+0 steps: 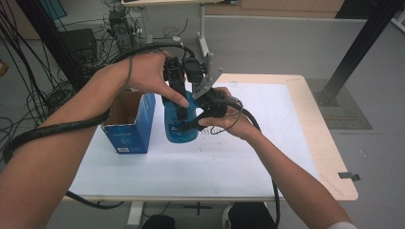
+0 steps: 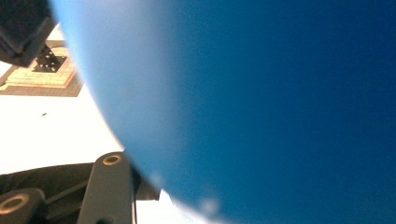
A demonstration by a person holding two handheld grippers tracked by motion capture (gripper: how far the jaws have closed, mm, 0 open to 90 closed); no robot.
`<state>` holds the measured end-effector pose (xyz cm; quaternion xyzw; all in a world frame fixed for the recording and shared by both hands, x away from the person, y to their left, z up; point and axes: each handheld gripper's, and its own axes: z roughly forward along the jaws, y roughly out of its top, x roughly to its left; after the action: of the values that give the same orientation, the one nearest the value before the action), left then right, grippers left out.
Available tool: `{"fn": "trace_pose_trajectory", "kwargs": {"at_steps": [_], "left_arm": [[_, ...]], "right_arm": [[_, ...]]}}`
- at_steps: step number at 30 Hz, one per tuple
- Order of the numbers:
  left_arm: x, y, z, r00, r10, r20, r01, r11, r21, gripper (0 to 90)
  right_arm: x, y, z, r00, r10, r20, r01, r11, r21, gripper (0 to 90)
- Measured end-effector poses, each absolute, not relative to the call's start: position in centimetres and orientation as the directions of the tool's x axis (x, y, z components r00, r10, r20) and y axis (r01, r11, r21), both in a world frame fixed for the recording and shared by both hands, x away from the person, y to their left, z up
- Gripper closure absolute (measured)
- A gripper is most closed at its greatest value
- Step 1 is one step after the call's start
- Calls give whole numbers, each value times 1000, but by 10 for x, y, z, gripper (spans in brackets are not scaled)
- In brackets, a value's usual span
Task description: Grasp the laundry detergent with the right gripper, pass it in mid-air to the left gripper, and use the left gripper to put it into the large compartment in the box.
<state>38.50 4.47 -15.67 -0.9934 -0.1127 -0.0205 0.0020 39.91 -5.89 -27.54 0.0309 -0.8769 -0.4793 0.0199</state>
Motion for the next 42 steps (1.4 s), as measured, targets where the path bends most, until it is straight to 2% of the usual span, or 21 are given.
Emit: {"fn": "trace_pose_trajectory", "kwargs": {"at_steps": [42], "left_arm": [[381, 45, -154, 975, 218, 50, 219, -976, -7, 65]], "right_arm": [[397, -60, -274, -998, -67, 21, -19, 541, 841, 428]]}}
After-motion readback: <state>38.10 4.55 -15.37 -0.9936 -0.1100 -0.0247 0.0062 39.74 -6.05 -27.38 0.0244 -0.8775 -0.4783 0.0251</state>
